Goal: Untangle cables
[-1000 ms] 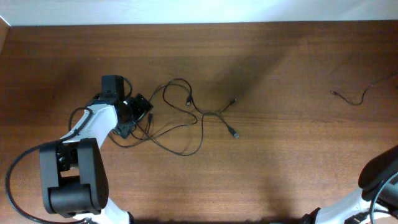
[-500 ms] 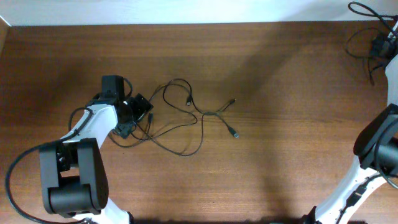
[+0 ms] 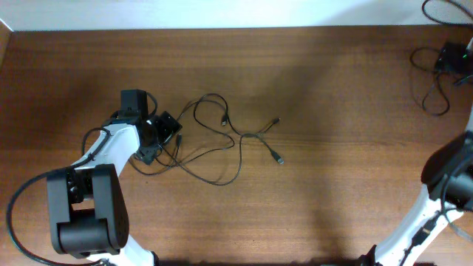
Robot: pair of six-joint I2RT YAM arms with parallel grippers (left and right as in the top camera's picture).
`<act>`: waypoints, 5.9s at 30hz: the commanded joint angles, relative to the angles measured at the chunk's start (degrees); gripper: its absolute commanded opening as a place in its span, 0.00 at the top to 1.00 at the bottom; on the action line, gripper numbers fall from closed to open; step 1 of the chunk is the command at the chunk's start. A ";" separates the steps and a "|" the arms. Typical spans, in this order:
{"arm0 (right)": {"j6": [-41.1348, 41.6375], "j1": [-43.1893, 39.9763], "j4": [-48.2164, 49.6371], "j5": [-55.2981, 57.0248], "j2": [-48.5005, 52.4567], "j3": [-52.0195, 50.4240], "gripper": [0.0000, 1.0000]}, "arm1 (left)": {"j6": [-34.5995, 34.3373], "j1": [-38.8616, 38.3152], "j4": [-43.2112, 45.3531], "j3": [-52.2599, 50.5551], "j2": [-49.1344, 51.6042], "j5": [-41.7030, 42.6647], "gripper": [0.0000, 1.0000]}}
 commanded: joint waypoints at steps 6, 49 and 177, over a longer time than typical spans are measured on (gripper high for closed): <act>0.50 10.84 -24.48 -45.94 -6.16 2.40 0.01 | 0.33 0.31 -0.13 -1.09 1.22 -0.85 0.01; 11.10 47.65 -3.06 -28.04 -31.65 -36.24 0.96 | 20.46 -5.22 -2.60 3.04 -3.85 2.01 1.00; 15.65 -10.14 15.91 -9.68 -37.00 -31.89 0.02 | 19.82 -19.93 11.45 2.89 9.11 7.98 1.00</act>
